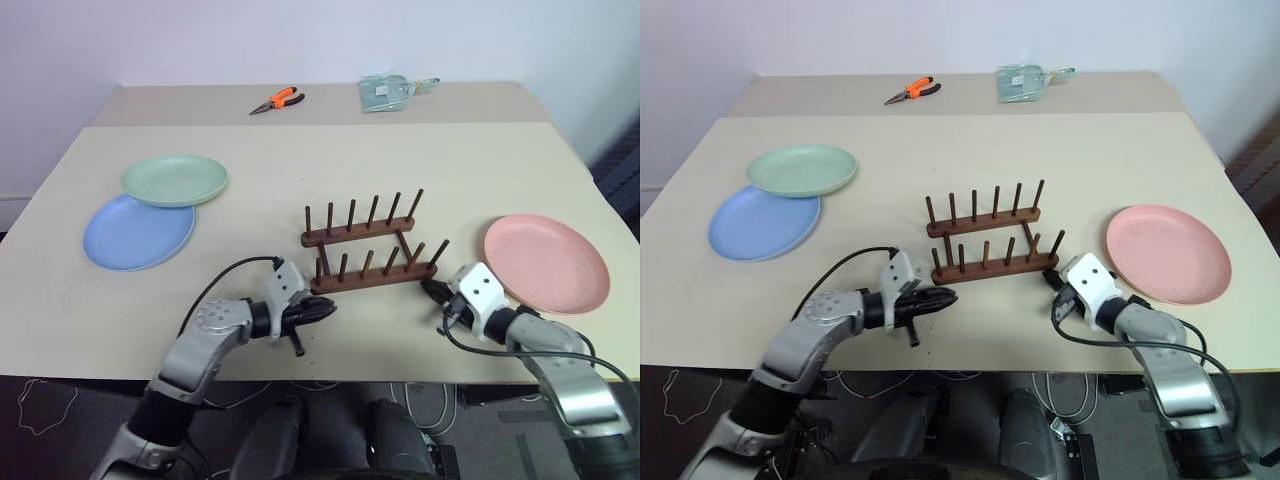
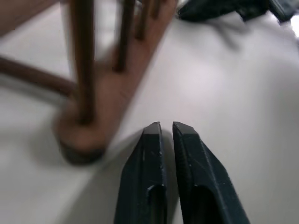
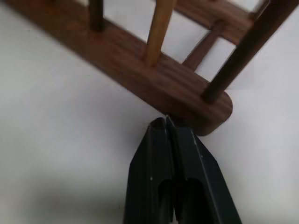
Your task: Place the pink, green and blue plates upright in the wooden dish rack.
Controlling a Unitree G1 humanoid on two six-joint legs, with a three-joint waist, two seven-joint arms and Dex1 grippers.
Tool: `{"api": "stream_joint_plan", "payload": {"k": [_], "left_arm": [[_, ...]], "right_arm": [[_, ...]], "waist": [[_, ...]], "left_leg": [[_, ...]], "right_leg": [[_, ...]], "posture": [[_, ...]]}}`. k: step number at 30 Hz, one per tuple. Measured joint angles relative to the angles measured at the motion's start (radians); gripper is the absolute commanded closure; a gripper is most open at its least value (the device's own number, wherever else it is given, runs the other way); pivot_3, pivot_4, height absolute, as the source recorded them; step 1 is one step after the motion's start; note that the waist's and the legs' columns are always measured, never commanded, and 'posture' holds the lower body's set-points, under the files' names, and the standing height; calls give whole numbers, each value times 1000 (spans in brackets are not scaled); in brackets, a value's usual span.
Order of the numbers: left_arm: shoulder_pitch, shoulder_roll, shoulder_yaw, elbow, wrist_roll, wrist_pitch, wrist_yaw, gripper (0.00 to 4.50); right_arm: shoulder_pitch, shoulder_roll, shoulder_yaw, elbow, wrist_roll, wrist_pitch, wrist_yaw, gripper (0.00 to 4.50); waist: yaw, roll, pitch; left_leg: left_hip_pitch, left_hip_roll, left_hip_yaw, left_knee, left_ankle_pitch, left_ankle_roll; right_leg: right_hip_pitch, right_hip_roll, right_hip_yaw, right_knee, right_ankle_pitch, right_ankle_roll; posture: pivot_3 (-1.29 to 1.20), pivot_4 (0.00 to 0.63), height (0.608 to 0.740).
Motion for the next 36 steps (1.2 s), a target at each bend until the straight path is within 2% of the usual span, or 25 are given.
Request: {"api": "stream_joint_plan", "payload": {"k": [4, 9, 12, 13, 18, 21, 25, 28, 30, 33, 34, 36], "left_arm": [[-46, -76, 23, 94, 50, -52, 165, 4131], [-85, -97, 49, 177, 67, -106, 245, 4131], [-99, -99, 50, 204, 68, -129, 252, 4194], [-99, -100, 50, 205, 68, -134, 250, 4194], [-63, -85, 80, 180, 22, -157, 197, 4194], [-26, -90, 89, 146, -38, -153, 140, 4194], [-21, -104, 82, 85, -100, -141, 76, 4194], [-37, -102, 71, 66, -106, -142, 54, 4194], [-43, -103, 67, 65, -106, -141, 52, 4194], [-44, -99, 67, 47, -110, -130, 45, 4194], [-44, -94, 67, 39, -111, -128, 41, 4194], [-44, -88, 68, 26, -111, -126, 34, 4194]], "right_arm": [[-73, 58, 42, 55, -52, 2, -68, 4500], [-146, 94, 72, 115, -87, 5, -113, 4500], [-148, 78, 66, 109, -82, 18, -98, 3708], [-133, 51, 50, 89, -75, 24, -81, 3319], [-10, -57, -104, -57, -31, 55, -36, 779], [51, -95, -170, -116, -32, 78, -38, 779], [93, -97, -181, -119, -79, 126, -83, 779], [76, -80, -177, -71, -116, 159, -139, 1659], [49, -40, -176, -48, -116, 179, -170, 2605], [34, -29, -162, -30, -125, 191, -189, 4289], [29, -29, -160, -31, -130, 189, -197, 4438], [13, -31, -160, -24, -144, 187, -207, 4438]], "waist": [[-3, -3, -4], [-9, -3, -4], [-7, -3, -4], [-4, -3, -4], [-2, -2, -4], [0, -2, -4], [1, -2, -4], [-1, -2, -4], [-1, -2, -4], [1, -2, -4], [1, -2, -4], [1, -2, -4]], "left_leg": [[2, 5, 1, 0, 0, 0], [5, 10, 5, -1, 0, -1], [5, 9, 6, -1, 0, -1], [5, 9, 7, -1, 0, -1], [4, 10, 8, -3, -2, -2], [3, 10, 8, -3, -2, -2], [0, 10, 9, 0, -2, -2], [0, 10, 10, -1, -2, -2], [0, 11, 10, -1, -2, -2], [0, 10, 10, 0, -2, -2], [0, 10, 10, 0, -2, -2], [0, 10, 10, 0, -2, -2]], "right_leg": [[0, 6, 3, -1, 2, -3], [1, 11, 7, 0, 3, -4], [1, 11, 8, 0, 4, -5], [0, 11, 8, -1, 4, -5], [-3, 11, 10, -1, 3, -3], [-3, 12, 10, -1, 3, -4], [-5, 11, 10, -1, 3, -5], [-5, 12, 10, -1, 3, -5], [-5, 12, 10, -1, 4, -5], [-5, 11, 10, -2, 3, -5], [-5, 11, 10, -2, 4, -5], [-5, 11, 10, -2, 4, -5]], "posture": [[0, 150, 732], [0, 150, 732], [0, 150, 732], [0, 150, 732], [0, 150, 732], [0, 150, 732], [0, 150, 732], [0, 150, 732], [0, 150, 732], [0, 150, 732], [0, 150, 732], [0, 150, 732]]}}
